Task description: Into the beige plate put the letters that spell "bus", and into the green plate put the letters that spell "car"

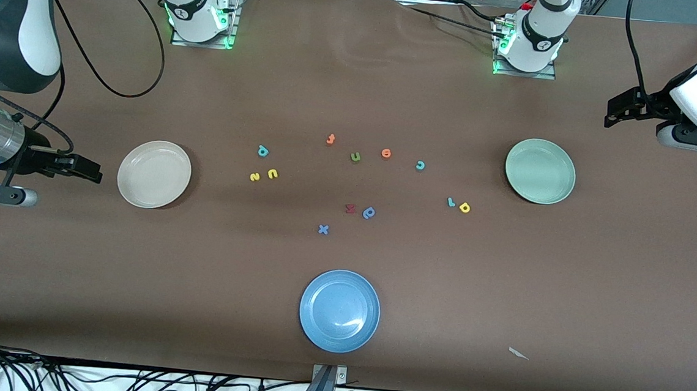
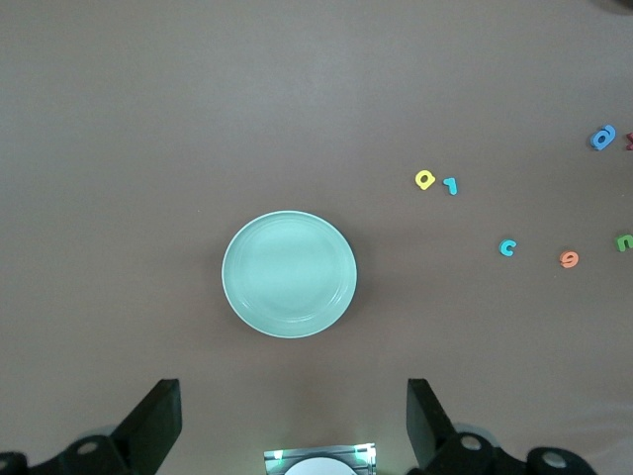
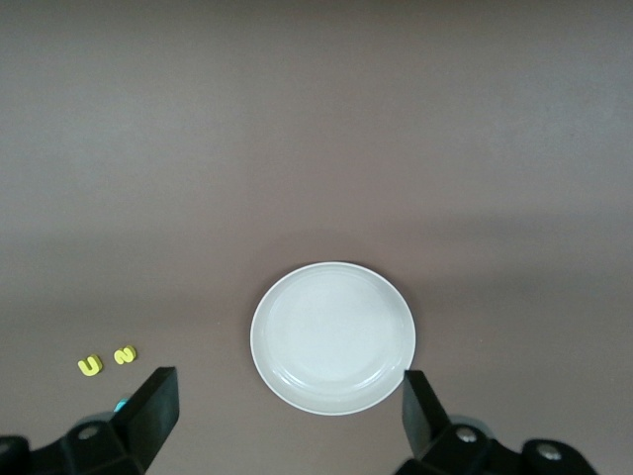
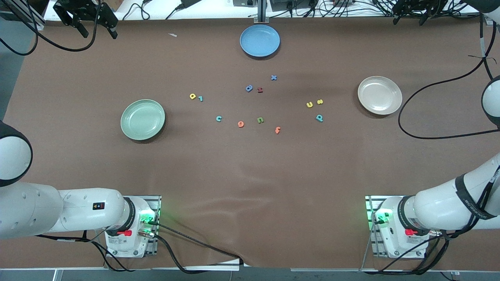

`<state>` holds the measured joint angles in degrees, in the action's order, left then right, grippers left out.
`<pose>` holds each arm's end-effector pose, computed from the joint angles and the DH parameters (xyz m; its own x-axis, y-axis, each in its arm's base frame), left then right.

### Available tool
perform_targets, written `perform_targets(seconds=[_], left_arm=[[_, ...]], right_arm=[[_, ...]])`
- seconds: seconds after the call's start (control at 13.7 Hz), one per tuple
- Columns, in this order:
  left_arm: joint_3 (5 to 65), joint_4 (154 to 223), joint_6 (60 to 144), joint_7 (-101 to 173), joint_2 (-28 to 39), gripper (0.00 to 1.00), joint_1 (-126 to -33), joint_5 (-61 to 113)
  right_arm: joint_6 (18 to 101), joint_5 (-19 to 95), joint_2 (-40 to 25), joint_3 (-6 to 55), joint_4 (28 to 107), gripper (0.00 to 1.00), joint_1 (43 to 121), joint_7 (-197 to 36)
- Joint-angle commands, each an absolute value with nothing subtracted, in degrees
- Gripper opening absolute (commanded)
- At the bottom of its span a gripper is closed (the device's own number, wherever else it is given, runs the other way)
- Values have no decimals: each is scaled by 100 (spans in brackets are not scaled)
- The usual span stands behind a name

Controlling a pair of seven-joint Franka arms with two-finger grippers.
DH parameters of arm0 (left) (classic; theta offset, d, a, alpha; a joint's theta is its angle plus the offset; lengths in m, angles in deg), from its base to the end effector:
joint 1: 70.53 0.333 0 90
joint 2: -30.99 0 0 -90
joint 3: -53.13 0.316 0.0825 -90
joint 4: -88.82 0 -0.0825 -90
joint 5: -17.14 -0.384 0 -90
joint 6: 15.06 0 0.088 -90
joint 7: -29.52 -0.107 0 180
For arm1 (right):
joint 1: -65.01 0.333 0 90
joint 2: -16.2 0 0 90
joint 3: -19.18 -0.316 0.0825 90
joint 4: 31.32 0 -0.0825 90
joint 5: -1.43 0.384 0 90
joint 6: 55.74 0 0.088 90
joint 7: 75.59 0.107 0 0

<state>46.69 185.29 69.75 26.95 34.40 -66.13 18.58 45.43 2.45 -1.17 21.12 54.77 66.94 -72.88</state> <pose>0.5228 -0.0232 0.5965 0.9864 -0.0811 -0.1429 -0.0784 -0.9966 0.0249 0.6494 0.0040 0.4905 0.9980 -0.0498 -0.0401 -0.0500 -0.9987 -0.0053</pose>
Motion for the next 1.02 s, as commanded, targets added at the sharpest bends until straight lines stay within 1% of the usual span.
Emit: perform_targets(seconds=[0.0,0.95], left_arm=[[4636,18374,6870,2742,3389,100,-6622,1741],[4628,18374,6861,2742,3389,100,-6622,1740]], right_arm=[[4427,310,-129,2155,5367,100,6712,-7322],[4419,284,-120,2155,5446,100,6721,-7278]])
